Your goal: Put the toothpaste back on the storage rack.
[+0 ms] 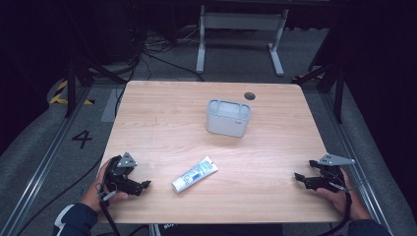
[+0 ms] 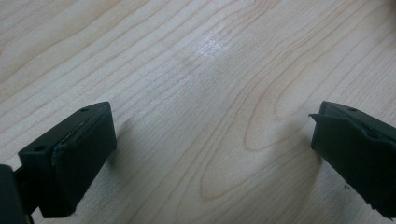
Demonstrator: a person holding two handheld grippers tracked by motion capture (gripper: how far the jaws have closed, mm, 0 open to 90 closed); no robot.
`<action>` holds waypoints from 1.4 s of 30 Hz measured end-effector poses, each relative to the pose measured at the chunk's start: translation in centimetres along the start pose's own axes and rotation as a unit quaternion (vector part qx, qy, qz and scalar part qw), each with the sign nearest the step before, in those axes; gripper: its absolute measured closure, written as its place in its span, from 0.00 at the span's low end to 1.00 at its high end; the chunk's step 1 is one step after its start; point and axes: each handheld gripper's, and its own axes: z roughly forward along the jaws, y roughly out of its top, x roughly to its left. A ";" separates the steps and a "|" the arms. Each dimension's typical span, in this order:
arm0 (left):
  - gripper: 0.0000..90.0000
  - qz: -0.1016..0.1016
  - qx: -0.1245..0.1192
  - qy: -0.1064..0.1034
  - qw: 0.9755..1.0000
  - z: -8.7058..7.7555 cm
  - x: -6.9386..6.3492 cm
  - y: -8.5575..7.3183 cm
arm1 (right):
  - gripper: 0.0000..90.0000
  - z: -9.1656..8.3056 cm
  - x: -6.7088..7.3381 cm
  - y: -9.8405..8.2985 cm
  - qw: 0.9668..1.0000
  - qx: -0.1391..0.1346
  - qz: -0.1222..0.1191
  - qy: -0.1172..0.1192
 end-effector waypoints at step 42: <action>0.21 0.100 0.093 -0.038 0.990 -1.8 -7.3 7.1 | 0.16 0.0 0.0 0.0 1.000 -0.001 -0.002 0.002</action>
